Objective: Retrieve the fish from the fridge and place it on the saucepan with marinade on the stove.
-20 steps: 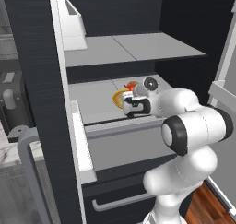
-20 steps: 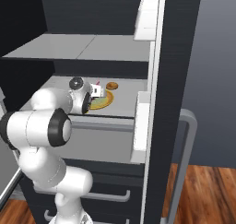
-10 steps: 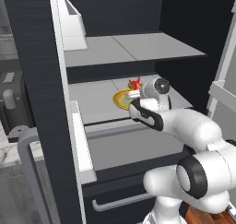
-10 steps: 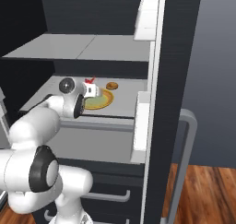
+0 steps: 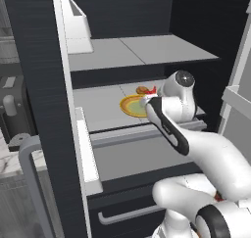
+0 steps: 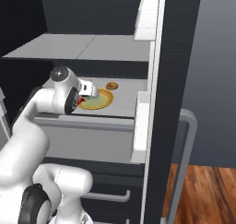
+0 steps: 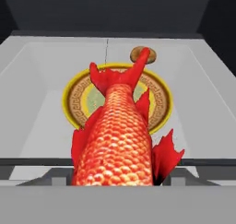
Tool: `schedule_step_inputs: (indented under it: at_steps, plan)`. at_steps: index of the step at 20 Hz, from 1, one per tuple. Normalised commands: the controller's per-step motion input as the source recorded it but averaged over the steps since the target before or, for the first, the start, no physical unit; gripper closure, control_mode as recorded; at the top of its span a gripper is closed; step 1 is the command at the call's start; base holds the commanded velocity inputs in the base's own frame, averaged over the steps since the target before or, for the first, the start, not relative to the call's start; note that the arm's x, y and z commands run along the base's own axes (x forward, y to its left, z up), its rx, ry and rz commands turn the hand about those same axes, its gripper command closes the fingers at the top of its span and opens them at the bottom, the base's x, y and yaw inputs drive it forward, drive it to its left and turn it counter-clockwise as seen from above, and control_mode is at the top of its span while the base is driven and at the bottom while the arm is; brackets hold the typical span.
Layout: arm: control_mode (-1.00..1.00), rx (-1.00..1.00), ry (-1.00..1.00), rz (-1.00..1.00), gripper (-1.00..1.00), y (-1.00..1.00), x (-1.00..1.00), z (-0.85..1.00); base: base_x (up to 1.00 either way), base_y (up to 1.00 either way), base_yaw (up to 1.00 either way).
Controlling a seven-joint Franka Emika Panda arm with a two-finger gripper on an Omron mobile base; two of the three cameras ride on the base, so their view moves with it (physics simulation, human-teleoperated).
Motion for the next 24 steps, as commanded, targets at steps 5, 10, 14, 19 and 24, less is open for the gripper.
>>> schedule_step_inputs:
  at_steps: [5,10,14,19,24]
  plan:
    - [-1.0,0.0,0.29,0.0,1.0,-0.06,-0.88,0.29,0.0,0.0,0.0]
    - [-1.0,0.0,0.22,0.0,1.0,-0.02,-0.84,0.14,0.0,0.0,0.0]
    - [-1.0,-0.01,0.04,0.0,1.0,0.0,-0.92,0.01,0.0,0.0,0.0]
    - [-1.0,0.0,-0.03,0.0,1.0,0.0,-0.89,0.0,0.0,0.0,0.0]
    - [-1.0,-0.07,0.0,-0.02,1.0,0.0,-0.41,0.0,0.0,0.0,0.0]
